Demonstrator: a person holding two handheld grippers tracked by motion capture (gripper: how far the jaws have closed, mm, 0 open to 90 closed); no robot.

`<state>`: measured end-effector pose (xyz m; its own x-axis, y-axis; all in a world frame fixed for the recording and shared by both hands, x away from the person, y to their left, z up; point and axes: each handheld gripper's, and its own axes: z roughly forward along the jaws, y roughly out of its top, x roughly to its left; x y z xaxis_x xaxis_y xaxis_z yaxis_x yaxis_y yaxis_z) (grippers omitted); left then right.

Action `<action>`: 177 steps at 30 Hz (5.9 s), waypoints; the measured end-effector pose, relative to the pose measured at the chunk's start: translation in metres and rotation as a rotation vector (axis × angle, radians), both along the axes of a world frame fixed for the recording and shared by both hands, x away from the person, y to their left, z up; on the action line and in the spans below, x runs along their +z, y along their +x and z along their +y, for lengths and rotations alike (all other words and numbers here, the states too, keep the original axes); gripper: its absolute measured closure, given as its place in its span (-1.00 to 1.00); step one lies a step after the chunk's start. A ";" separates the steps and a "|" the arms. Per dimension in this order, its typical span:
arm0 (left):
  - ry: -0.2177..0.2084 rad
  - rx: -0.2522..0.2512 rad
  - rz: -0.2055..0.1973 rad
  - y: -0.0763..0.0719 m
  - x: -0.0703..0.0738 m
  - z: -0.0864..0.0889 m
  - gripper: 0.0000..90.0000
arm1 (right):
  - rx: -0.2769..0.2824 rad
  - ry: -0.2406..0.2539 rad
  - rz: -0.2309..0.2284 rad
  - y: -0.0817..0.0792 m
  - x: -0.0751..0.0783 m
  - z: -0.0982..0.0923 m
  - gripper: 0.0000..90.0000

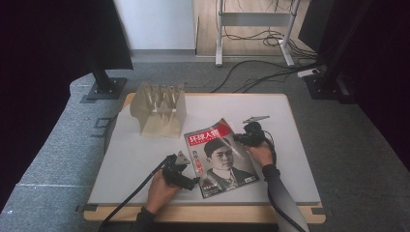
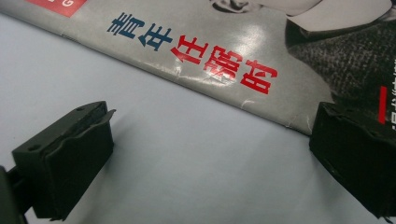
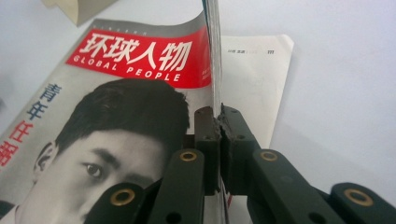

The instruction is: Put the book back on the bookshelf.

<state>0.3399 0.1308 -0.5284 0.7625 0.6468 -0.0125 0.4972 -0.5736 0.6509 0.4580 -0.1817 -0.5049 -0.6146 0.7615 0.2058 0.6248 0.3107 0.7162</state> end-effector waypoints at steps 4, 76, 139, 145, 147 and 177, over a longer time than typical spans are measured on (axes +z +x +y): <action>0.000 0.000 -0.001 0.000 0.000 0.000 -1.00 | 0.012 -0.093 -0.033 -0.005 0.010 0.010 0.92; -0.139 -0.117 0.102 0.066 0.050 -0.027 -0.06 | 0.203 -0.115 -0.428 -0.109 0.135 0.033 0.94; -0.039 -0.194 -0.166 0.025 0.169 -0.033 0.65 | 0.095 -0.042 -0.404 -0.128 0.126 -0.045 0.93; -0.063 -0.185 -0.163 0.030 0.175 -0.036 0.69 | 0.098 -0.040 -0.403 -0.129 0.126 -0.045 0.93; -0.062 -0.181 -0.157 0.031 0.175 -0.038 0.70 | 0.100 -0.038 -0.403 -0.129 0.126 -0.045 0.93; -0.112 -0.153 -0.118 0.036 0.183 -0.010 0.93 | 0.032 -0.057 -0.324 -0.120 0.075 -0.065 -0.04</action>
<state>0.3755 0.1207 -0.3454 0.8521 0.5231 0.0174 0.3264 -0.5570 0.7637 0.3382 -0.2471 -0.4296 -0.6653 0.7452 -0.0463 0.3569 0.3718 0.8570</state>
